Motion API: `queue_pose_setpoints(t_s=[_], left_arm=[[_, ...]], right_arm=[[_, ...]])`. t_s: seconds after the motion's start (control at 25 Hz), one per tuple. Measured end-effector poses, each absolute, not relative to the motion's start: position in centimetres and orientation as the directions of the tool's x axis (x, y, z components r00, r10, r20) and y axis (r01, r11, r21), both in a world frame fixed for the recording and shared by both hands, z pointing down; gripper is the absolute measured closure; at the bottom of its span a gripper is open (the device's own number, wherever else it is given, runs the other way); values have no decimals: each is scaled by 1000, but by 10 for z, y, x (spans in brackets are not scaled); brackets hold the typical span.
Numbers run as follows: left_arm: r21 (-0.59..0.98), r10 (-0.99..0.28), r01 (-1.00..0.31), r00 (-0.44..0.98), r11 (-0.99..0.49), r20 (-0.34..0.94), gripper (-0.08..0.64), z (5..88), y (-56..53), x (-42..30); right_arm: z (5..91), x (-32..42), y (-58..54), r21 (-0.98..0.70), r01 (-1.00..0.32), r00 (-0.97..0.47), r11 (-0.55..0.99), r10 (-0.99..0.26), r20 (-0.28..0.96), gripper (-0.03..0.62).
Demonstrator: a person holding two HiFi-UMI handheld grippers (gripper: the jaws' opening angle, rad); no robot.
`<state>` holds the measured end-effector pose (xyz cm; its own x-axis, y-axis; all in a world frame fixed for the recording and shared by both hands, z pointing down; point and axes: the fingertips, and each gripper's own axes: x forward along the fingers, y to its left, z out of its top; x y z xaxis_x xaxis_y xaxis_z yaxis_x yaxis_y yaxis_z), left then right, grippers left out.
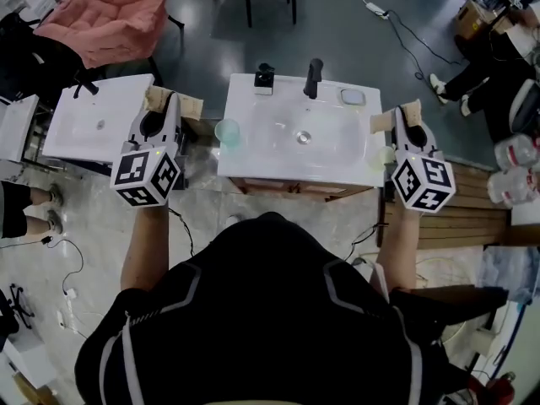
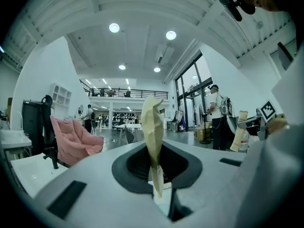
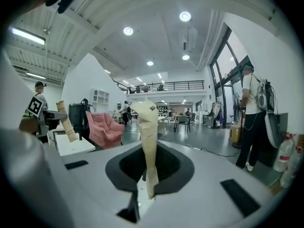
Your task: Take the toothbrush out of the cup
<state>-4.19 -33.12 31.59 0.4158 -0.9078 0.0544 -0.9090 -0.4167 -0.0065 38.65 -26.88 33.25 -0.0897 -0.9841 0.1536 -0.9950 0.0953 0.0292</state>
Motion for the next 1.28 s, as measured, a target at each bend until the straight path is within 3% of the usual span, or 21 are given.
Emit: queue_pose_setpoints(t_s=[1.28], left_arm=[[28,-894,-897,441,-440,80,529,328,-333,-27]], right_arm=[[330,393,-265,57,-996,-59,69,-985,161,574]])
